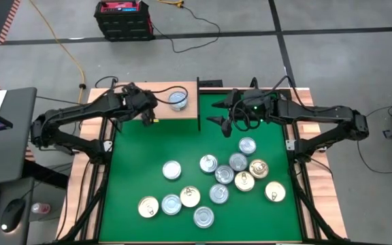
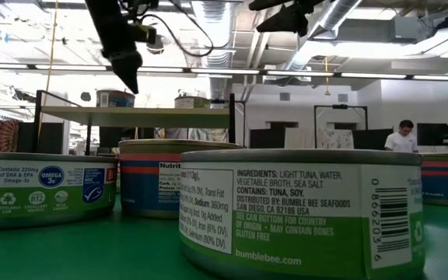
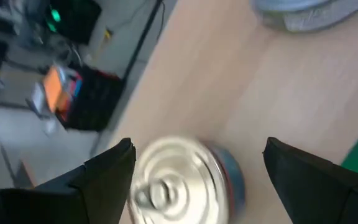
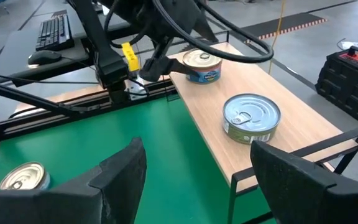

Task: Stack canned seafood by type on shelf
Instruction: Put the blue and pink tuna can on the shelf, then stack the dark blue tuna can on top of the green tuna can on the shelf, then put the green tuna can on the shelf

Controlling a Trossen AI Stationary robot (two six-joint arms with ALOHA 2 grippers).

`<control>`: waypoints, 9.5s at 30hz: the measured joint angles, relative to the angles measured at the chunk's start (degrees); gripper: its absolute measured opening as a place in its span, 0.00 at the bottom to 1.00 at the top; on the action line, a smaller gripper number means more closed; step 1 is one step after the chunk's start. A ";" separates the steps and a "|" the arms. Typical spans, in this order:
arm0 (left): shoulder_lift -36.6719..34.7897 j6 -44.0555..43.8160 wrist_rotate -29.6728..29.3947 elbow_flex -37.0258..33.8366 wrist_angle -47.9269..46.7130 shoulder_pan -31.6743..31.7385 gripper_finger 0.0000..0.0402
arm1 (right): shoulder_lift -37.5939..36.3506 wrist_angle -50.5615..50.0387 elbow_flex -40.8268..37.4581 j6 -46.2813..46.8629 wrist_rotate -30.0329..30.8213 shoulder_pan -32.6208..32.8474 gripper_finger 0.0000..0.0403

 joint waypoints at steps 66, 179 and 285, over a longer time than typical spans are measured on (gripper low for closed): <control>-8.52 -43.03 11.21 -19.98 37.26 -33.74 0.67 | 23.72 -15.55 -7.41 5.44 -17.56 3.80 0.63; -4.58 -16.02 20.04 1.59 20.41 -18.31 0.62 | 12.59 -5.51 13.25 -30.51 2.82 3.33 0.43; -0.19 -21.00 31.90 0.48 30.48 -19.62 0.62 | -0.07 -43.05 -20.96 7.04 -13.14 -9.79 0.50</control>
